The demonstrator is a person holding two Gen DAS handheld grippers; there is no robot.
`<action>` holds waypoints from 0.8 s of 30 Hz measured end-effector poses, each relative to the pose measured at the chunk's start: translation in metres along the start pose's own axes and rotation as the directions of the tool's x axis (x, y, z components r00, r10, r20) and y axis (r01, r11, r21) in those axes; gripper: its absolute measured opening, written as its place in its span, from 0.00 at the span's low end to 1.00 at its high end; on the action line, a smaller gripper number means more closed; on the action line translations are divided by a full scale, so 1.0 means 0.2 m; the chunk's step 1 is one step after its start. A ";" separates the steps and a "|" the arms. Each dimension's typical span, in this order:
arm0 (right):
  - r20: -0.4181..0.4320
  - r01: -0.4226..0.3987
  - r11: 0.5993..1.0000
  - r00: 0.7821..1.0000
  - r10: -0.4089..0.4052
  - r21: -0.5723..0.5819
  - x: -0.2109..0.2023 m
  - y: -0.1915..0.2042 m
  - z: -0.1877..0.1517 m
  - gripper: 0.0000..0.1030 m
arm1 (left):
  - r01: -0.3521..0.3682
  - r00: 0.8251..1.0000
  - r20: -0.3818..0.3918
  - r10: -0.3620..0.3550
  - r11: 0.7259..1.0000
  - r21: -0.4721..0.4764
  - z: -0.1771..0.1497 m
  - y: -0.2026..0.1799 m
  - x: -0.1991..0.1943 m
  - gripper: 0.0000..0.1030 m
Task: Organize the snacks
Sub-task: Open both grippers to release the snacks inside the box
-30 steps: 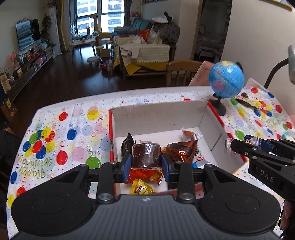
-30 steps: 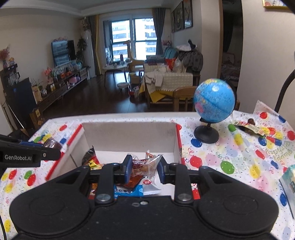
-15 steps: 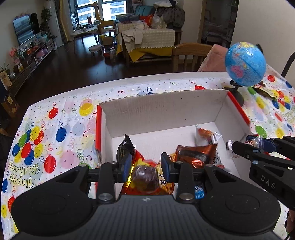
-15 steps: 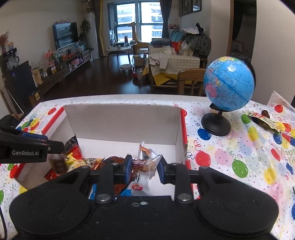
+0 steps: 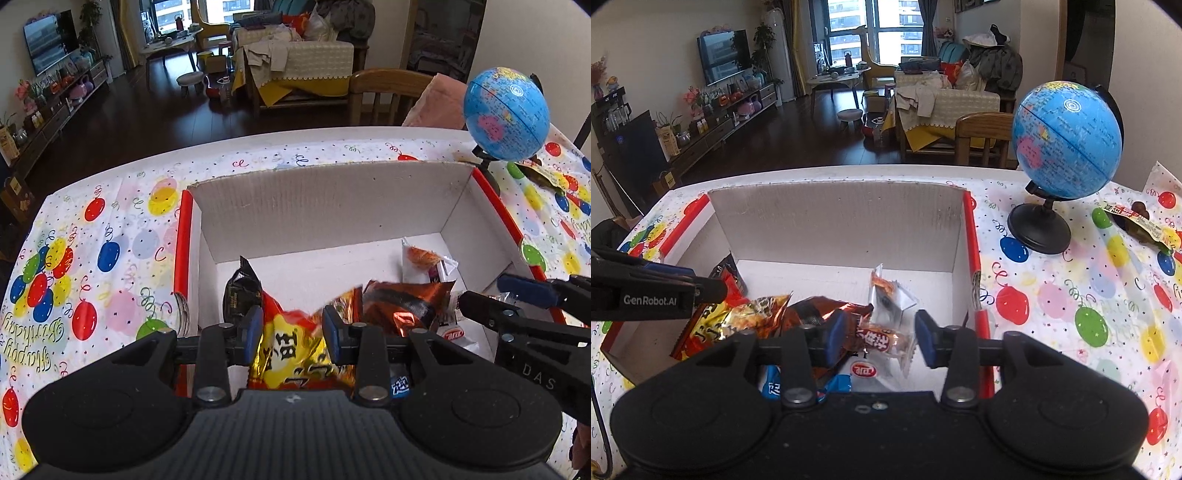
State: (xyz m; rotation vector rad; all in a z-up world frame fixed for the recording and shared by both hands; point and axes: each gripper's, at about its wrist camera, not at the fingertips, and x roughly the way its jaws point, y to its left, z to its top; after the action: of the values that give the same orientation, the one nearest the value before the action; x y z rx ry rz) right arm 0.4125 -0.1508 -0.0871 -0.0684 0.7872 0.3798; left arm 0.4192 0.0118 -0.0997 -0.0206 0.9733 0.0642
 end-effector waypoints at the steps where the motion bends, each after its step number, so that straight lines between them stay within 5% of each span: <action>1: 0.002 0.000 1.000 1.000 0.000 0.001 -0.01 0.00 0.00 0.46 | 0.004 1.000 0.000 -0.004 1.000 0.004 0.00 0.00 -0.01 0.35; 6: 0.018 -0.001 1.000 1.000 0.000 0.011 -0.05 0.00 -0.01 0.60 | 0.011 1.000 0.007 -0.011 1.000 0.002 -0.02 0.00 -0.06 0.36; 24: 0.119 -0.003 0.999 0.993 -0.003 0.052 -0.39 0.07 -0.08 0.80 | 0.060 0.993 0.100 -0.058 0.998 -0.011 -0.15 0.02 -0.43 0.56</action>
State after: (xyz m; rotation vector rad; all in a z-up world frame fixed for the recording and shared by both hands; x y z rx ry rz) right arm 0.3465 -0.1646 -0.0412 0.0031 0.6785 0.3597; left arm 0.3457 0.0104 -0.0449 -0.0584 0.8721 0.0175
